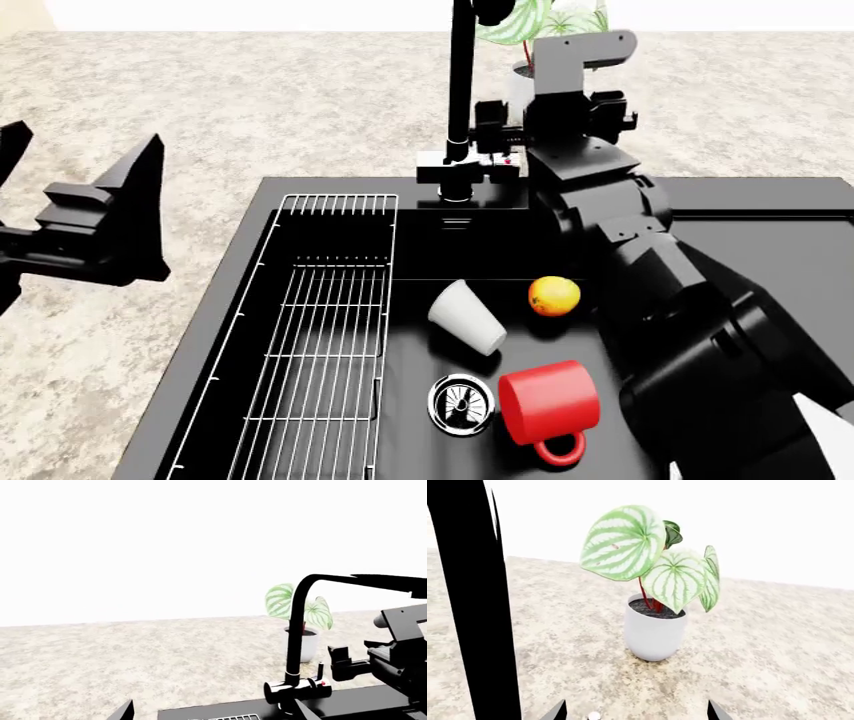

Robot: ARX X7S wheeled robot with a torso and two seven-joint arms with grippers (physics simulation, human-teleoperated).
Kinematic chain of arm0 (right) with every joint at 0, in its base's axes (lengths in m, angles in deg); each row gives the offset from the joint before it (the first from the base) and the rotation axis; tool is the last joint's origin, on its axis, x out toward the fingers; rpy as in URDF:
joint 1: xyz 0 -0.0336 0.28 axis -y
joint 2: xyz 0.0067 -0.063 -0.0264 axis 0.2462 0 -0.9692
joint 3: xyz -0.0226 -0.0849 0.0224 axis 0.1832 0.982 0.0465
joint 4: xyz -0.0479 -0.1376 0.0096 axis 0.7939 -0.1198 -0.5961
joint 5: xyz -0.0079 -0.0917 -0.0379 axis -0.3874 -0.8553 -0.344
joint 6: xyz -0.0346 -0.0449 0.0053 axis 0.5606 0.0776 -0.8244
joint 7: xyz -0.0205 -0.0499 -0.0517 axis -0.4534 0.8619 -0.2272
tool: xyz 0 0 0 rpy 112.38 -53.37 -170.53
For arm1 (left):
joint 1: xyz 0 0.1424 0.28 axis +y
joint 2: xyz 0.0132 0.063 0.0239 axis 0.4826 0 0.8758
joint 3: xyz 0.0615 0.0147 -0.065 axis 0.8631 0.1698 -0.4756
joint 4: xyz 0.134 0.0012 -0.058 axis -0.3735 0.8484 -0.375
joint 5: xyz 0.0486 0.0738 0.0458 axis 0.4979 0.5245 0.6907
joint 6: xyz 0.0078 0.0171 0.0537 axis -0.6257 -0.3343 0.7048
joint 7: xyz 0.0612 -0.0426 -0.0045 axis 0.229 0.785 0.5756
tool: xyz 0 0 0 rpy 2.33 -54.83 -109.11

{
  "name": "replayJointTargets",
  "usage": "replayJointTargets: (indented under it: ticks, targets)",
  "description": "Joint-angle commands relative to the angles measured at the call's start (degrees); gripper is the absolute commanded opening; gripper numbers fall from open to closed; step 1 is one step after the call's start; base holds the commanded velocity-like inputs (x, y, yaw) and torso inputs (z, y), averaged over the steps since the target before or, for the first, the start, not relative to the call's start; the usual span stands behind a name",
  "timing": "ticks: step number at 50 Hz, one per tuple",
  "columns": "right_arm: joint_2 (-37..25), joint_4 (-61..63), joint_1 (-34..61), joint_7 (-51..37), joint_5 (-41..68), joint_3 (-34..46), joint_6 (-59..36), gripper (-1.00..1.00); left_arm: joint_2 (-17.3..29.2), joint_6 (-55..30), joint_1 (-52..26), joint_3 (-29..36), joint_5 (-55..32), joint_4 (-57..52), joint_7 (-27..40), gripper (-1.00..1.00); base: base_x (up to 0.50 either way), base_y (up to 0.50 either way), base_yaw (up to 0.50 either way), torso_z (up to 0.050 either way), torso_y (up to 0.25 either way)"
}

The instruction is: Pick the cup and mug and place them in the sink. Then turn on the water.

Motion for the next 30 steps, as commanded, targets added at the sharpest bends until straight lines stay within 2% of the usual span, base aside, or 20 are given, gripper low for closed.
replayJointTargets:
  ticks: [1,17,30]
  targets:
    - [0.01,-0.06,0.79,0.29,3.13,2.23,1.27,1.00,0.74,3.57,0.82,-0.05,2.08,-0.13,0.00,1.00,0.00,0.00,0.00,0.000,0.000]
    - [0.01,-0.08,0.62,0.14,4.54,3.40,1.42,1.00,1.43,2.94,-0.05,-1.47,0.57,-0.05,0.05,1.00,0.00,0.00,0.00,0.000,0.000]
    - [0.01,-0.08,0.16,0.20,4.00,2.92,1.39,1.00,1.39,3.12,0.22,-1.75,0.61,0.14,-0.16,1.00,0.00,0.00,0.00,0.000,-0.227]
